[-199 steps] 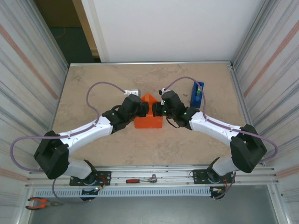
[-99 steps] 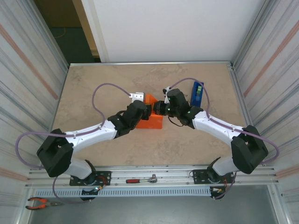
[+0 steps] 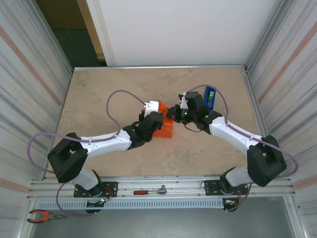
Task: Wrap the gift box in paper
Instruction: Fold the seventh fold of the wrapping paper on the gift box, then fold the wrapping paper for the gift box.
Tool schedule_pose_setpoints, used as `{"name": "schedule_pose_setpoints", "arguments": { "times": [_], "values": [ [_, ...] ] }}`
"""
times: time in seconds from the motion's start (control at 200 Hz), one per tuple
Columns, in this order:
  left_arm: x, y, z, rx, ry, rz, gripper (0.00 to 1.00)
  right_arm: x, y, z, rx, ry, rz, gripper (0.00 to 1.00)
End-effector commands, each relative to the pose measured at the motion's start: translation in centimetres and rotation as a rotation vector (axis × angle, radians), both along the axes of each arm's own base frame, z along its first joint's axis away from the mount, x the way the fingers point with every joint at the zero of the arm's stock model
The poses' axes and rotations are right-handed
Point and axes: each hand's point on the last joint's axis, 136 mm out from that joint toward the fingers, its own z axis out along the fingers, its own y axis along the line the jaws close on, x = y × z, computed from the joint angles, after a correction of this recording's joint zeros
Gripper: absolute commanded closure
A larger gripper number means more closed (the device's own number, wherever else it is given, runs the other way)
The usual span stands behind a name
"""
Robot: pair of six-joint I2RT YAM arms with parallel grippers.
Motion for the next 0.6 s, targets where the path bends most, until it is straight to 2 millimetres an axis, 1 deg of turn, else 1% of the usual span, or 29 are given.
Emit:
{"name": "schedule_pose_setpoints", "arguments": {
  "times": [0.0, 0.04, 0.105, 0.195, 0.301, 0.381, 0.456, 0.536, 0.596],
  "values": [
    [-3.5, 2.3, -9.1, 0.231, 0.239, -0.036, 0.50, 0.5, -1.2, 4.4, 0.055, -0.044, -0.007, 1.00],
    [-3.6, 2.4, -9.2, 0.232, 0.241, -0.034, 0.50, 1.1, -1.9, 5.0, 0.049, -0.058, -0.022, 1.00],
    [-3.6, 2.4, -9.3, 0.236, 0.241, -0.032, 0.50, 2.1, -3.1, 5.2, 0.040, -0.060, -0.045, 1.00],
    [-3.6, 2.4, -9.4, 0.238, 0.243, -0.030, 0.50, 3.9, -4.4, 4.5, 0.034, -0.037, -0.065, 1.00],
    [-3.7, 2.4, -9.5, 0.245, 0.243, -0.027, 0.50, 6.1, -4.7, 3.9, 0.051, -0.004, -0.051, 1.00],
    [-3.7, 2.5, -9.6, 0.251, 0.246, -0.021, 0.50, 7.5, -4.0, 3.3, 0.054, 0.020, -0.024, 1.00],
    [-3.7, 2.6, -9.7, 0.252, 0.248, -0.018, 0.50, 8.6, -2.9, 2.6, 0.067, 0.049, 0.012, 1.00],
    [-3.7, 2.6, -9.7, 0.253, 0.250, -0.015, 0.50, 9.3, -1.4, 1.6, 0.080, 0.078, 0.049, 1.00],
    [-3.7, 2.6, -9.7, 0.254, 0.251, -0.011, 0.51, 9.4, -0.1, 0.8, 0.086, 0.106, 0.082, 1.00]
  ]
}}
